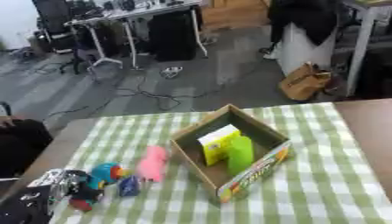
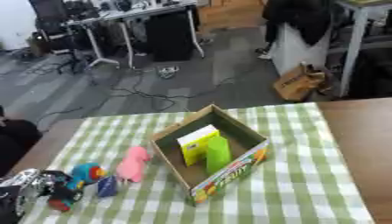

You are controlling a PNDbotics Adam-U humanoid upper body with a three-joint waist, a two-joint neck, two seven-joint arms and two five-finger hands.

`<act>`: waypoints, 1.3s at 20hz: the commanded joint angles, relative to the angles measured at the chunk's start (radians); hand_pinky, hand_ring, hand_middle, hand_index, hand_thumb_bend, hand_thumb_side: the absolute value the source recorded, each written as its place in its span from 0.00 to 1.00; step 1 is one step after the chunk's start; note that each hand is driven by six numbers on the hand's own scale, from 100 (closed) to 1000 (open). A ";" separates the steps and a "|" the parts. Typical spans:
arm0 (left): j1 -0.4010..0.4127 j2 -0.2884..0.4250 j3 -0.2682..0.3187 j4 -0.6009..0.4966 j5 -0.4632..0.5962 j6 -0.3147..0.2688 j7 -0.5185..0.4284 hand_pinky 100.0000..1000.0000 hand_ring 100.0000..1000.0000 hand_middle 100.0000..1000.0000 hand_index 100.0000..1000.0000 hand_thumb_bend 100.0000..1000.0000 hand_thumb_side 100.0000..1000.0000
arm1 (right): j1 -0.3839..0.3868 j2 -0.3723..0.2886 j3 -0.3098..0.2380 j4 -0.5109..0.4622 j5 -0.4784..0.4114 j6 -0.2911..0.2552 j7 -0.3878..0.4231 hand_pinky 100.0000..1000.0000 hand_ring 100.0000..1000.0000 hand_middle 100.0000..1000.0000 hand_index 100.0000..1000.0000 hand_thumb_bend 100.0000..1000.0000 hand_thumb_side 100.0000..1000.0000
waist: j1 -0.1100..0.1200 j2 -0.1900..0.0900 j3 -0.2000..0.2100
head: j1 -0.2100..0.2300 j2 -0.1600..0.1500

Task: Pick up objects on the table and place them in the box.

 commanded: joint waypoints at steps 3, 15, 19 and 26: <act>0.052 -0.035 -0.015 0.035 0.049 0.033 0.037 0.00 0.00 0.00 0.17 0.00 0.88 | -0.006 -0.012 -0.008 -0.015 0.004 0.000 -0.002 0.80 0.88 0.81 0.93 0.00 1.00 | -0.029 -0.017 -0.001 | 0.000 -0.011; 0.078 -0.013 -0.012 -0.042 0.280 0.020 0.107 0.00 0.00 0.00 0.06 0.00 0.93 | -0.003 -0.008 -0.008 -0.015 0.001 0.002 0.002 0.80 0.88 0.81 0.93 0.00 1.00 | -0.033 -0.016 0.000 | 0.000 -0.013; 0.094 -0.005 -0.006 -0.075 0.391 0.047 0.107 0.00 0.00 0.00 0.06 0.00 0.94 | -0.001 -0.006 -0.008 -0.015 0.000 0.003 0.002 0.80 0.88 0.81 0.93 0.00 1.00 | -0.035 -0.014 0.000 | -0.002 -0.015; 0.097 0.041 -0.018 -0.178 0.566 0.104 0.087 0.00 0.00 0.00 0.05 0.00 0.94 | -0.003 -0.006 -0.006 -0.015 -0.001 0.005 0.006 0.80 0.88 0.80 0.93 0.00 1.00 | -0.033 -0.015 0.002 | -0.005 -0.017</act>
